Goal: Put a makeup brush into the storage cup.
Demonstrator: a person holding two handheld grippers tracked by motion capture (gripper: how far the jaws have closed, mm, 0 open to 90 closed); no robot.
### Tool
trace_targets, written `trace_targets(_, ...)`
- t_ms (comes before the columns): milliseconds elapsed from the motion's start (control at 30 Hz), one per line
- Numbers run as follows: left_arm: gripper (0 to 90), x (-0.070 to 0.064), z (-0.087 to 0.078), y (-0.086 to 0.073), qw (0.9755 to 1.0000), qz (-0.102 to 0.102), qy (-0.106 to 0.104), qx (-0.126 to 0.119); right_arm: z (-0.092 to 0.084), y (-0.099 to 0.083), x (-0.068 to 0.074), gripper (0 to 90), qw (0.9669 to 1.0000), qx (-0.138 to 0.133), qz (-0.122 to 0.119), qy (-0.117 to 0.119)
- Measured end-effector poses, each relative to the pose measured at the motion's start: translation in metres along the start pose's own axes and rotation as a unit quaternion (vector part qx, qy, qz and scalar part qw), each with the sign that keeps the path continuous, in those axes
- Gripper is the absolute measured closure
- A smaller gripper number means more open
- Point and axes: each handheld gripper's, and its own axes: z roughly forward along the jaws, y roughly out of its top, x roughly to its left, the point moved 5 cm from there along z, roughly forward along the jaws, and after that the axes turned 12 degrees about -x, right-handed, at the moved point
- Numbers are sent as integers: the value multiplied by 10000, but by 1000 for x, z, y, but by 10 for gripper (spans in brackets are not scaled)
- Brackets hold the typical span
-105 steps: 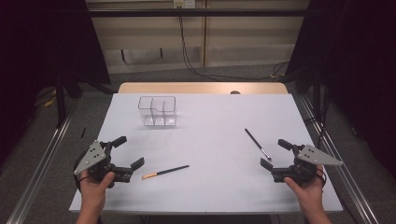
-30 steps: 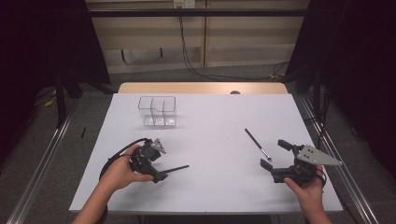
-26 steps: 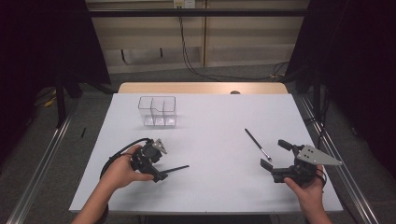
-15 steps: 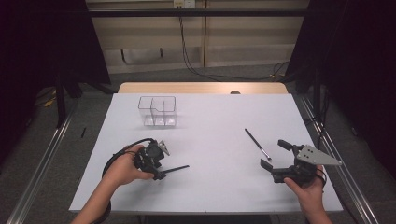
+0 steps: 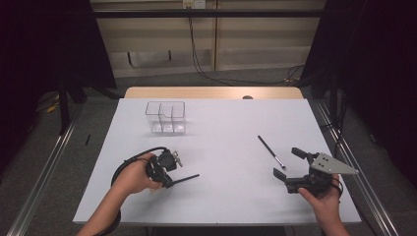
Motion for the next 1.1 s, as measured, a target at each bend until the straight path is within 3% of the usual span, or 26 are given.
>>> trace_targets(33, 834, 0, 1, 1, 9999, -119, 14, 28, 0, 0, 1, 16, 10000, 12, -1, 22)
trace_targets(333, 835, 0, -1, 3, 9998, -203, 55, 61, 1, -1, 1, 15, 10000, 50, -8, 58)
trace_targets(400, 836, -1, -1, 5, 9997, -254, 16, -26, 1, -2, 1, 13, 9999, 82, 16, 72)
trace_targets(633, 835, -3, -6, 15, 9995, -261, 2, -192, 2, -2, 1, 13, 9999, 96, 17, 96)
trace_targets(733, 835, -5, -8, 22, 9995, -155, 15, -256, 2, -2, 2, 13, 9999, 100, 6, 115)
trace_targets(1100, 835, -13, -10, 45, 9984, -142, -189, -521, 6, -6, 5, 8, 9987, 336, 39, 377)
